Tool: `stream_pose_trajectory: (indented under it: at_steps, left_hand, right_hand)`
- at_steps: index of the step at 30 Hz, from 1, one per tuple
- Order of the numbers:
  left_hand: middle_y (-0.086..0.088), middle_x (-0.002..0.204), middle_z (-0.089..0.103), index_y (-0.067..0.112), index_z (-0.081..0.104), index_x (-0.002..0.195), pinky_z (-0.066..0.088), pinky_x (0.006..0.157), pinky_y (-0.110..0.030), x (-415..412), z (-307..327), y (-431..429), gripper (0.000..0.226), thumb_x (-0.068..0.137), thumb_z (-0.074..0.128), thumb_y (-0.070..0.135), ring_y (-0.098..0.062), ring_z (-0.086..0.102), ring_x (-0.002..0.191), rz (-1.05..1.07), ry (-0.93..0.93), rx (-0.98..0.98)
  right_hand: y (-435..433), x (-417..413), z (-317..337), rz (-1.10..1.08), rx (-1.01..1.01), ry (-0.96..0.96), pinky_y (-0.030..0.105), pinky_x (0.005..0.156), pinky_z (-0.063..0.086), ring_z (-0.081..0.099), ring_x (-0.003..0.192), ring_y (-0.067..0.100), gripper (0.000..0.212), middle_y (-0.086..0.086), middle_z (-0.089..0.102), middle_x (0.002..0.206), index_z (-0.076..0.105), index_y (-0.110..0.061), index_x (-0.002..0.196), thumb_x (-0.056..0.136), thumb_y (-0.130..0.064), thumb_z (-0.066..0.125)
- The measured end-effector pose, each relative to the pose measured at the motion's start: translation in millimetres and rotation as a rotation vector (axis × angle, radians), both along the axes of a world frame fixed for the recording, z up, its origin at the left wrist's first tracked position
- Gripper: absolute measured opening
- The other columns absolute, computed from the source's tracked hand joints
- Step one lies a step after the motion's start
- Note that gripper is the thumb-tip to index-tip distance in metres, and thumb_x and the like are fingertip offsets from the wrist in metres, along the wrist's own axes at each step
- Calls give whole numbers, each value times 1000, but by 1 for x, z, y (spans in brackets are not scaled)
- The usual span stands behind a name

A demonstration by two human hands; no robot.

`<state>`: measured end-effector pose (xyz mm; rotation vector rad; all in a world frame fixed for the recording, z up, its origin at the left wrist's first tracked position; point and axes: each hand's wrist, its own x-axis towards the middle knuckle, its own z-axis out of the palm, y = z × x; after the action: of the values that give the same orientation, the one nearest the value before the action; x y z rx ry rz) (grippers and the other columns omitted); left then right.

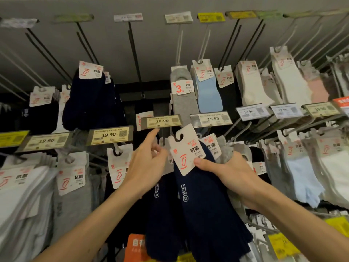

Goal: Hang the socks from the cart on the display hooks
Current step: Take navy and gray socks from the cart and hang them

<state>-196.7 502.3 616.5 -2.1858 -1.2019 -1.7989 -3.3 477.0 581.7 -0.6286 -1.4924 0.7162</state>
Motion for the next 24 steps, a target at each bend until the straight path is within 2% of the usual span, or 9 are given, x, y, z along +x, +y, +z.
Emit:
stream_pose_trajectory:
  at_steps: [3, 5, 7, 10, 14, 17, 20, 22, 24]
  left_hand:
    - [4, 111, 64, 42, 34, 147, 54, 81, -31, 3, 1, -14, 57, 98, 58, 27, -13, 64, 99, -242, -173, -191]
    - [3, 110, 70, 43, 37, 145, 58, 82, -35, 2, -2, -19, 63, 92, 68, 30, -14, 70, 96, -335, -212, -269]
    - [2, 108, 73, 40, 41, 143, 60, 81, -37, 0, -5, -20, 68, 86, 75, 24, -13, 73, 92, -372, -251, -289]
    - [-1, 100, 76, 35, 50, 136, 60, 69, -32, -4, -8, -20, 56, 88, 73, 16, -16, 75, 87, -418, -343, -344]
    - [-10, 84, 77, 29, 57, 126, 54, 47, -26, -14, -5, -19, 30, 98, 61, 18, -15, 73, 63, -463, -595, -435]
    - [-12, 84, 73, 28, 58, 127, 47, 39, -19, -17, -1, -16, 29, 101, 55, 15, -8, 66, 48, -346, -484, -425]
    - [-12, 86, 72, 36, 50, 130, 45, 39, -18, -11, 1, -18, 38, 101, 54, 13, -7, 65, 48, -278, -327, -362]
    - [-12, 80, 73, 45, 43, 130, 53, 46, -28, -9, 5, -19, 42, 102, 52, 15, -16, 71, 60, -234, -253, -278]
    - [-20, 86, 70, 56, 37, 131, 56, 63, -49, -10, 10, -15, 49, 102, 51, 18, -35, 71, 77, -190, -187, -187]
  right_hand:
    - [-2, -5, -6, 67, -23, -12, 42, 92, 56, 73, 100, 21, 23, 2, 77, 105, 75, -19, 108, 85, -17, 76]
    - [-4, -9, -9, 115, -32, -10, 39, 91, 56, 73, 101, 21, 24, 3, 77, 106, 74, -17, 110, 86, -14, 74]
    - [-6, -14, -13, 149, -41, 9, 31, 84, 59, 73, 99, 18, 24, 1, 77, 104, 73, -18, 109, 86, -15, 73]
    - [-8, -18, -18, 185, -80, 63, 23, 75, 59, 74, 96, 13, 22, -2, 78, 102, 73, -21, 108, 88, -26, 65]
    - [-2, -14, -19, 84, -131, 111, 35, 87, 56, 74, 92, 14, 25, 0, 78, 96, 76, -17, 102, 89, -34, 62]
    - [0, -10, -15, -2, -120, 142, 31, 83, 56, 74, 89, 13, 21, -1, 79, 92, 78, -14, 96, 91, -28, 64]
    - [-2, -6, -11, -25, -109, 152, 29, 81, 55, 74, 88, 11, 20, -1, 79, 92, 78, -15, 95, 94, -28, 63]
    - [-2, -3, -11, -36, -100, 157, 31, 82, 55, 74, 89, 12, 20, -1, 79, 92, 78, -15, 95, 93, -29, 64]
    - [-2, -1, -11, -31, -98, 164, 33, 84, 56, 75, 88, 13, 21, 0, 79, 92, 78, -14, 95, 94, -29, 63]
